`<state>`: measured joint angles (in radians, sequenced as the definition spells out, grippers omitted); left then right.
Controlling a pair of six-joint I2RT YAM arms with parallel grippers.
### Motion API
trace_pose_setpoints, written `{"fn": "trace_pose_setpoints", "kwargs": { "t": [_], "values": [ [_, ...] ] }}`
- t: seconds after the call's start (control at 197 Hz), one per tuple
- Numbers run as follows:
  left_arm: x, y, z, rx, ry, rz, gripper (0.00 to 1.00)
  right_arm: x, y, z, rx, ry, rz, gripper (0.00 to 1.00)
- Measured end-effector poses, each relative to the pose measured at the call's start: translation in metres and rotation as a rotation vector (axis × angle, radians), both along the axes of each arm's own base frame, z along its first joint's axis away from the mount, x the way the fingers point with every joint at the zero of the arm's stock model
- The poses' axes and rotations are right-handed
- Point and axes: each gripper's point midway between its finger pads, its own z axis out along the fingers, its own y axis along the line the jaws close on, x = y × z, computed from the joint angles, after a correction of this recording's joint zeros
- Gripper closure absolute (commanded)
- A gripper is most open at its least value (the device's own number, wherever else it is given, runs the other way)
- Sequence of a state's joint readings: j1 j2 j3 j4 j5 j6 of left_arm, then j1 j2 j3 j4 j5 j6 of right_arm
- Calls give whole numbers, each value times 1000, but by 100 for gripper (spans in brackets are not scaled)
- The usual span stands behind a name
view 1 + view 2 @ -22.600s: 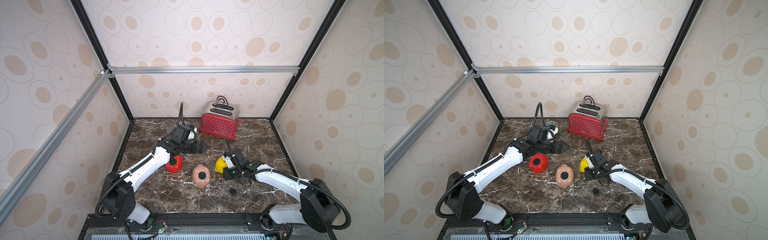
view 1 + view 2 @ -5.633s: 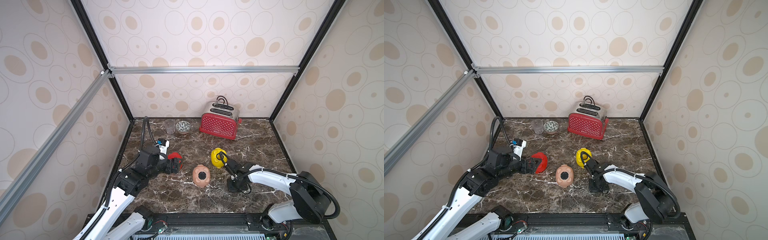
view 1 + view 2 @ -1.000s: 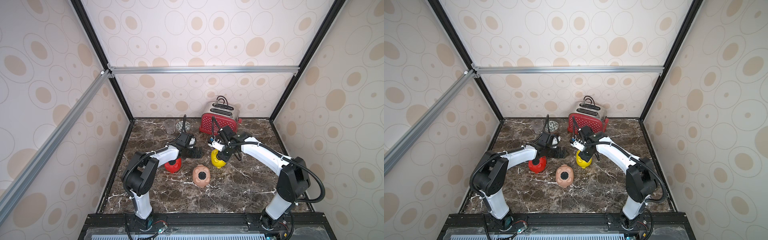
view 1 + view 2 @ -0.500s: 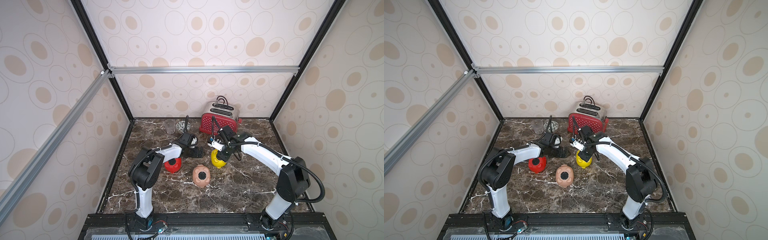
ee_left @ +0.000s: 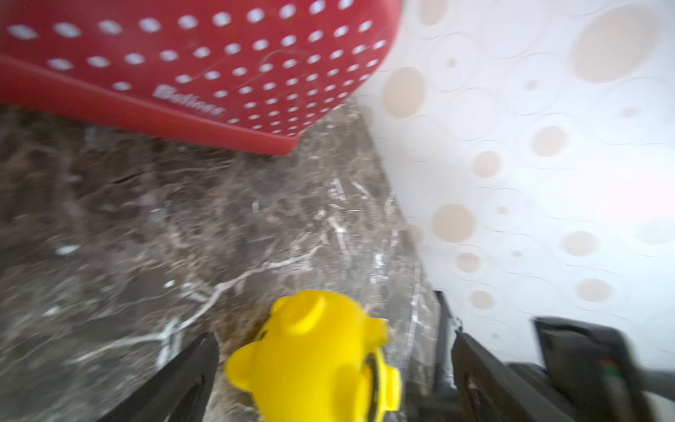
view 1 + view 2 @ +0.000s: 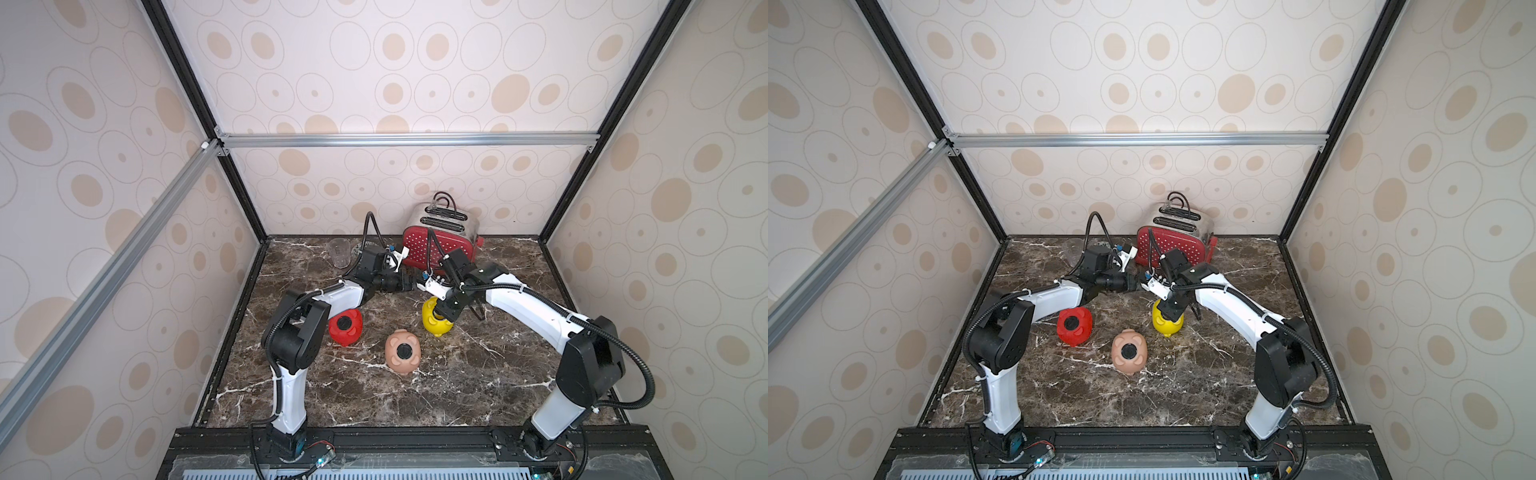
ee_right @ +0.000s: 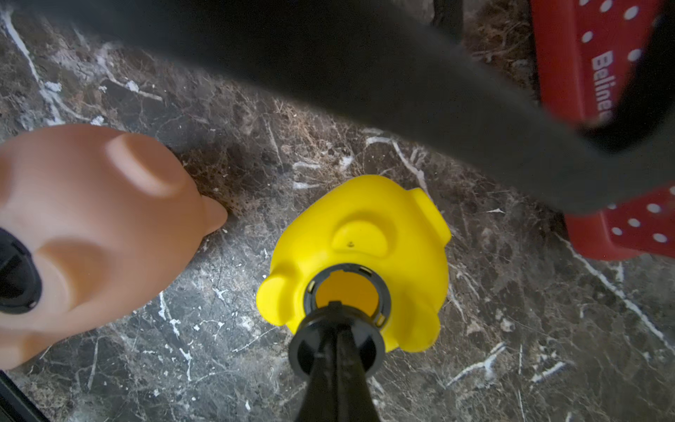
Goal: Close piggy banks
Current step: Insert the knob into the piggy bank.
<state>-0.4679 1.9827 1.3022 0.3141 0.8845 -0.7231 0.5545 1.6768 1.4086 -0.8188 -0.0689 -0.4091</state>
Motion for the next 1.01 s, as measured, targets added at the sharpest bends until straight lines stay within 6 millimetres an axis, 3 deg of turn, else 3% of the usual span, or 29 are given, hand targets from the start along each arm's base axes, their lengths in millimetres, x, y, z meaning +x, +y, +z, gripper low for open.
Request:
{"fn": "trace_pose_setpoints", "kwargs": {
  "t": [0.233, 0.618, 1.013],
  "values": [
    [-3, -1, 7, -45, 4, -42, 1, 0, 1, 2, 15, -1, 1, 100],
    [0, 3, -7, 38, 60, -39, 1, -4, -4, -8, 8, 25, -13, 100],
    [-3, 9, -29, 111, 117, -24, 1, 3, -12, 1, 52, 15, -74, 100]
  ]
}}
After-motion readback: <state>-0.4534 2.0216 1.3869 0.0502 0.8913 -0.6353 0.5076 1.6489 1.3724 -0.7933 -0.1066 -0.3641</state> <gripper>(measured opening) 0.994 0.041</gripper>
